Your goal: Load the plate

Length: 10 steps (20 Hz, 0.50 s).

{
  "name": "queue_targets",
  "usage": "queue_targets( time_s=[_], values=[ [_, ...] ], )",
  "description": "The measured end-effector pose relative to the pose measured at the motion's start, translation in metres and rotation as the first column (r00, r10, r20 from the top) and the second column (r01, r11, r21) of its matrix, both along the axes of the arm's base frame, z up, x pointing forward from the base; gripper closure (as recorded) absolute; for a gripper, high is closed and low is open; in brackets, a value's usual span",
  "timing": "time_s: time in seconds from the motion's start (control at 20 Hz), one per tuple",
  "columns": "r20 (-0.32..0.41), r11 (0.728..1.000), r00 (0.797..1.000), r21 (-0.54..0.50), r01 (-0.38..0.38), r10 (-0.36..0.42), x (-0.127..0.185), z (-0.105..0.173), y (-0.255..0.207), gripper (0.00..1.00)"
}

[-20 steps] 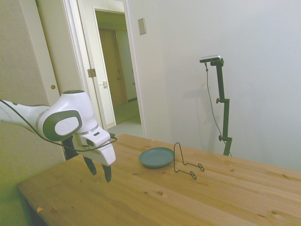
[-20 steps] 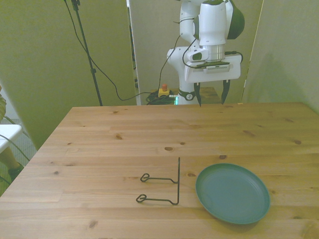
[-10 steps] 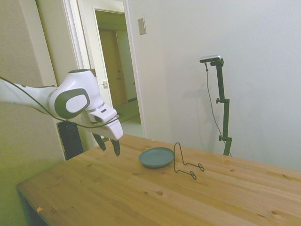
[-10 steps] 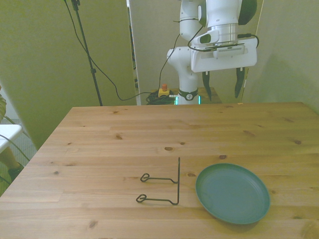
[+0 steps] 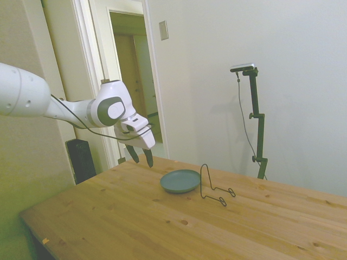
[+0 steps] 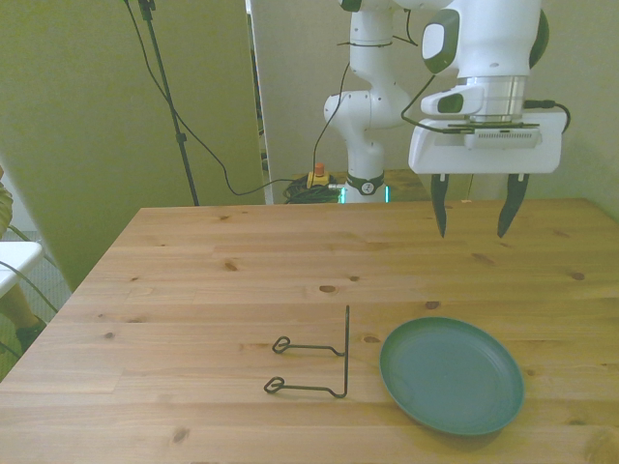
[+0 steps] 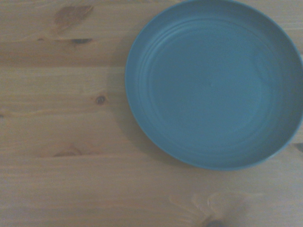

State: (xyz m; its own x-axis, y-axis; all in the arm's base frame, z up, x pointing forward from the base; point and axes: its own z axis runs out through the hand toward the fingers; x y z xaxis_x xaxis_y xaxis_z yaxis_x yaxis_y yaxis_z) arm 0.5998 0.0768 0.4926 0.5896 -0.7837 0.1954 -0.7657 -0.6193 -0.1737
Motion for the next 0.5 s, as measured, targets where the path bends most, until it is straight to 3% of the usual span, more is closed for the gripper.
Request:
queue_targets(
  time_s=[0.5],
  values=[
    [-0.020,0.994,0.996,-0.056,0.091,-0.093,0.055,-0.045,-0.007,0.00]
  ],
)
